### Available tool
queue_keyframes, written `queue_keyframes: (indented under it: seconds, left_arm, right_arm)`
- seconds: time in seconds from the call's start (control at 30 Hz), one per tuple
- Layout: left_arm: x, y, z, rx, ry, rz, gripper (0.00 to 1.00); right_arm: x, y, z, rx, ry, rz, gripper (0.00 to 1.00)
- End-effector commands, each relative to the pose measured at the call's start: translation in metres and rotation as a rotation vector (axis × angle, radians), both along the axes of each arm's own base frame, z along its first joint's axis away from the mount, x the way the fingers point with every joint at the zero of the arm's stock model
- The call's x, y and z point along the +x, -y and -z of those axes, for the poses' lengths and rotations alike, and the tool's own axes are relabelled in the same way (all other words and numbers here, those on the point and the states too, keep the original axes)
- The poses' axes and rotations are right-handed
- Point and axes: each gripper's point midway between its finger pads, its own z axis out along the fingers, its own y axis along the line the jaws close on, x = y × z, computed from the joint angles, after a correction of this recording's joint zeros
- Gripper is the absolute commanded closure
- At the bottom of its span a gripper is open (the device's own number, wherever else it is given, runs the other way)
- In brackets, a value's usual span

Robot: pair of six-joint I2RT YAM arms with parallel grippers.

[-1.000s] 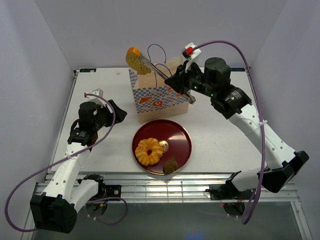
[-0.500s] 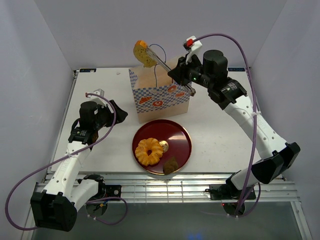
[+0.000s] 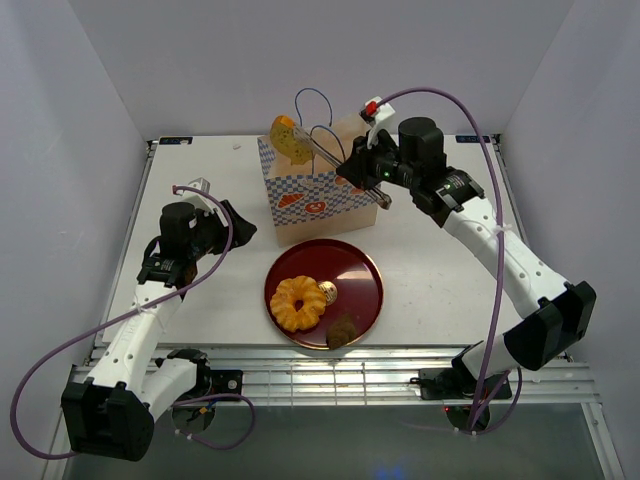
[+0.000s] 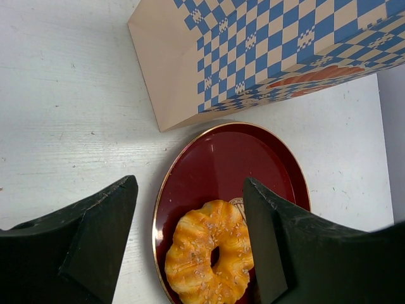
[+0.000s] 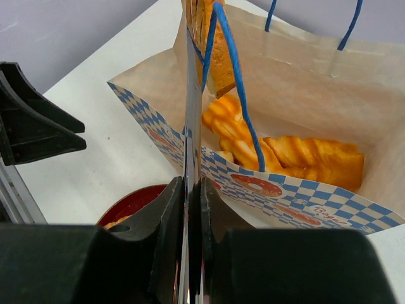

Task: Place the fake bread into the paper bag

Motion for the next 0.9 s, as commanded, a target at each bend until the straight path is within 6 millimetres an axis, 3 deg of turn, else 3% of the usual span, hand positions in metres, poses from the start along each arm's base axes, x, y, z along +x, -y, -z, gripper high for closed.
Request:
queue_keyframes:
  seconds: [0.0,0.13,0.2,0.23,0.27,0.6,0.87]
  left_arm:
    - [0.001,0.003,-0.013,-0.002,0.031,0.020,0.22]
    - [0.001,0.004,-0.013,-0.004,0.029,0.023,0.22]
    - [0.001,0.004,-0.012,-0.005,0.024,0.025,0.22]
    - [0.001,0.005,-0.011,-0.005,0.022,0.027,0.22]
    - [0.001,0.005,-0.011,-0.005,0.021,0.028,0.22]
    - [0.001,0.004,-0.011,-0.003,0.021,0.027,0.22]
    - [0.002,0.002,-0.010,0.005,0.018,0.015,0.22]
  right_arm:
    - [-0.011,0.004,-0.036,0.048,0.113,-0.025,0.92]
    - [-0.012,0.009,-0.033,0.039,0.111,-0.013,0.89]
    - [-0.012,0.009,-0.032,0.036,0.108,-0.011,0.80]
    - [-0.012,0.010,-0.032,0.037,0.107,-0.011,0.67]
    - [-0.012,0.010,-0.033,0.038,0.109,-0.010,0.64]
    - [-0.013,0.018,-0.056,0.071,0.139,0.023,0.57]
    - [-0.015,0.042,-0.101,0.139,0.213,0.125,0.57]
